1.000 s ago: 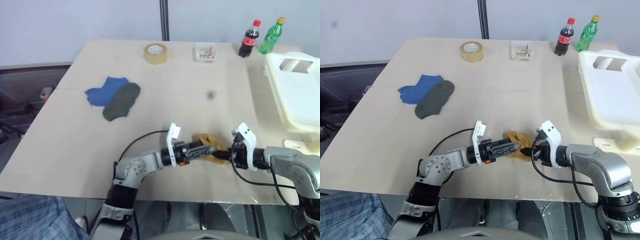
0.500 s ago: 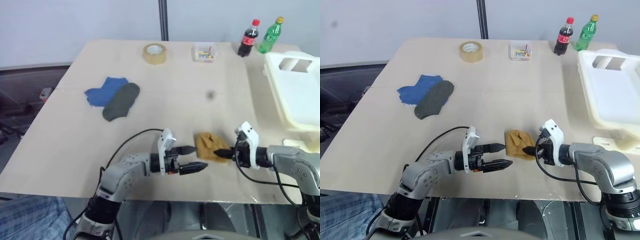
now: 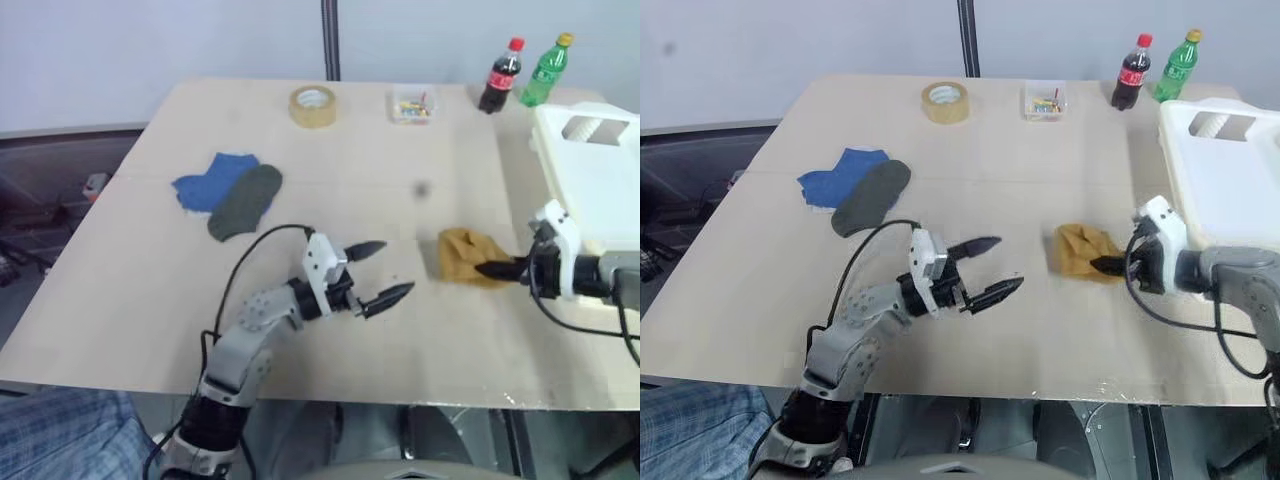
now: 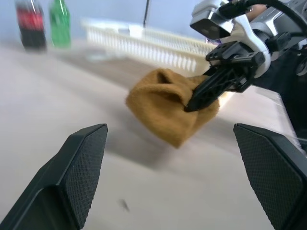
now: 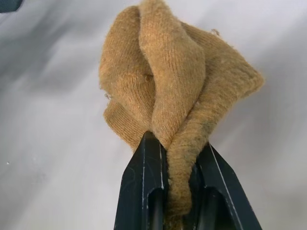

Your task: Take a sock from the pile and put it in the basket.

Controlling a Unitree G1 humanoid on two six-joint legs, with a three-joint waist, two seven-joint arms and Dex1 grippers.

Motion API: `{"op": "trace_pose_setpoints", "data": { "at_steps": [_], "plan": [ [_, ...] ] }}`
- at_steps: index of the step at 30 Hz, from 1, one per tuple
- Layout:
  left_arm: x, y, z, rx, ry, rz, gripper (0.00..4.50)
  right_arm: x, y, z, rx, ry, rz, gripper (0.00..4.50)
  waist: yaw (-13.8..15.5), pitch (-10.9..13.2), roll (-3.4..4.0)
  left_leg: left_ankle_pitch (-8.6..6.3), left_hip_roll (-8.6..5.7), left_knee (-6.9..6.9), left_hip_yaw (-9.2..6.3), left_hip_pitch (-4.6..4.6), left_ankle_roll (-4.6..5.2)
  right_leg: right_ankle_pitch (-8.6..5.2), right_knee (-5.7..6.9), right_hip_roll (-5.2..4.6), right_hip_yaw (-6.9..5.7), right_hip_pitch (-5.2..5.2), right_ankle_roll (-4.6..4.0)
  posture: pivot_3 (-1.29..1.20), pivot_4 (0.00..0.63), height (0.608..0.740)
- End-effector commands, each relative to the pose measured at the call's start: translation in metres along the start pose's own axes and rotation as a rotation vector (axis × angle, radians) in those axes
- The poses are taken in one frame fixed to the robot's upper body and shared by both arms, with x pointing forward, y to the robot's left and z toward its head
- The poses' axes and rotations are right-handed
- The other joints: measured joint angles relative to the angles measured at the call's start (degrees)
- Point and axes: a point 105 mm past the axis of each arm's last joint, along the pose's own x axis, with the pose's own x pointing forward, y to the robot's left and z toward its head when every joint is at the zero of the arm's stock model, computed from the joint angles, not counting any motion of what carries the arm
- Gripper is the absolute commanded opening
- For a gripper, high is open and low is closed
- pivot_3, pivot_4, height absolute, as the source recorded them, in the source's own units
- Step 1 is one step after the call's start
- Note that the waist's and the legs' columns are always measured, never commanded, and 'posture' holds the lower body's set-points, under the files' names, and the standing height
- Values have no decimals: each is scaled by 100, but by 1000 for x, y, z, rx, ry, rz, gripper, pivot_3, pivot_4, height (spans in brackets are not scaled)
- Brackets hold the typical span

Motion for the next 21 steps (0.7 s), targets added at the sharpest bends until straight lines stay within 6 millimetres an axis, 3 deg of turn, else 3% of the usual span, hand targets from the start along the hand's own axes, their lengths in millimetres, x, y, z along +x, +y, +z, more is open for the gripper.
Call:
{"op": "trace_pose_setpoints", "data": {
  "at_steps": [1, 9, 14, 18, 21],
  "plan": [
    [6, -11, 5, 55, -46, -50, 4500, -24, -17, 23, -27, -68, -61, 49, -6, 0, -1, 0, 1, 0, 0, 0, 0, 0, -2, 1, 0, 0, 0, 0, 150, 738],
    [16, -12, 5, 37, -109, -76, 4500, -78, -78, 66, 81, -274, -308, 49, -1, 8, 10, -1, 1, 2, 10, 0, 3, 1, -1, 0, 5, 0, 1, 0, 150, 738],
    [31, -6, 13, 47, -165, -83, 4500, -111, -121, 61, 201, -345, -494, 49, 10, 8, 9, -1, -1, 3, 10, -3, 3, 0, -2, 0, 0, 0, 1, 0, 150, 738],
    [42, -3, 19, 64, -201, -92, 4500, -116, -138, 55, 311, -381, -532, 49, -19, 13, 20, 3, -1, 4, 25, -3, -3, 0, -2, 0, 13, -3, 1, 0, 150, 738],
    [50, -2, 25, 68, -231, -98, 4500, -119, -154, 38, 339, -342, -623, 49, -31, 15, 23, 3, 2, 3, 33, -1, -3, 0, -2, 5, 20, -4, 1, 0, 150, 738]
  ]
}}
